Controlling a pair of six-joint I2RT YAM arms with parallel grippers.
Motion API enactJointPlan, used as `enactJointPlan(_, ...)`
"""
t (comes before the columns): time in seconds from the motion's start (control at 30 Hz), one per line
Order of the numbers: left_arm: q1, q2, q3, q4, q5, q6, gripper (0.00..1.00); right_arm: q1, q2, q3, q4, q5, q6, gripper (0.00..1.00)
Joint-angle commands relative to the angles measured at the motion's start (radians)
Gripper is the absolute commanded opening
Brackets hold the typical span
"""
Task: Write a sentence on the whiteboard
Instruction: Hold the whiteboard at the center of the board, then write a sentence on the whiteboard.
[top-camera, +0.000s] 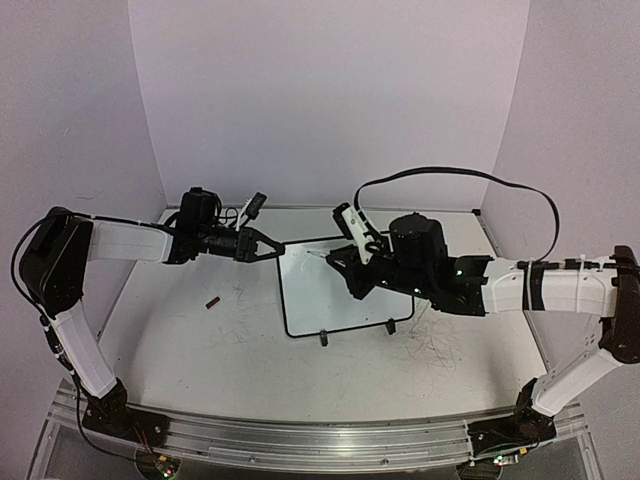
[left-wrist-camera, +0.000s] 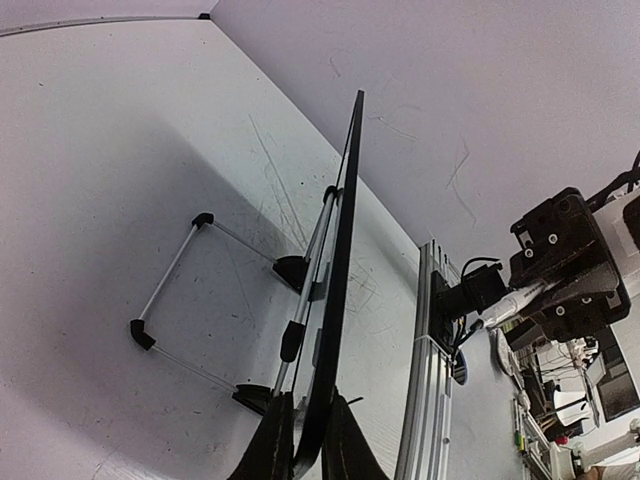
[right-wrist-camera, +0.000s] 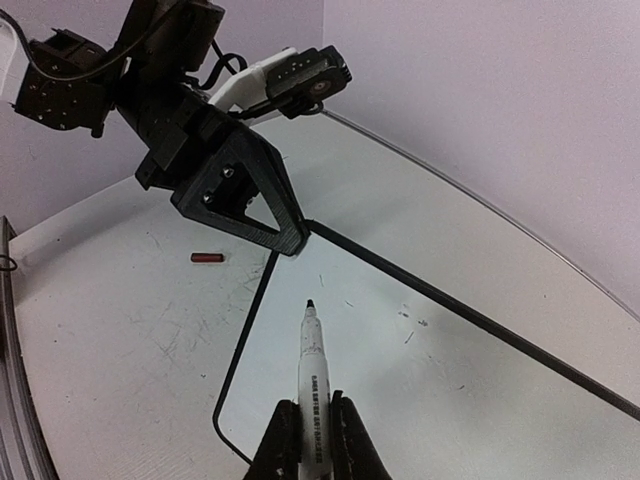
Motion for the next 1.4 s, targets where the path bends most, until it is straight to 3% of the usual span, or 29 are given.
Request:
enactJointPlan(0.0,-0.011,0.004,0.02,0.037,0.008,0.003,0.11,0.014,0.016,0.019,0.058,0.023,-0.004,0.0)
enactJointPlan(0.63,-0.016,0.012,-0.013,0.037,0.019,0.113,0.03,0.031,0.076,0.06,0.087,0.037,-0.017,0.0)
enactJointPlan(0.83,-0.016,0.037,-0.008,0.037,0.028,0.109,0.03,0.032,0.075,0.048,0.09,0.144,0.001,0.0)
enactJointPlan(1.37,-0.016,0.021,-0.006,0.037,-0.003,0.109,0.0,0.051,0.16,0.116,0.091,0.095,0.006,0.0)
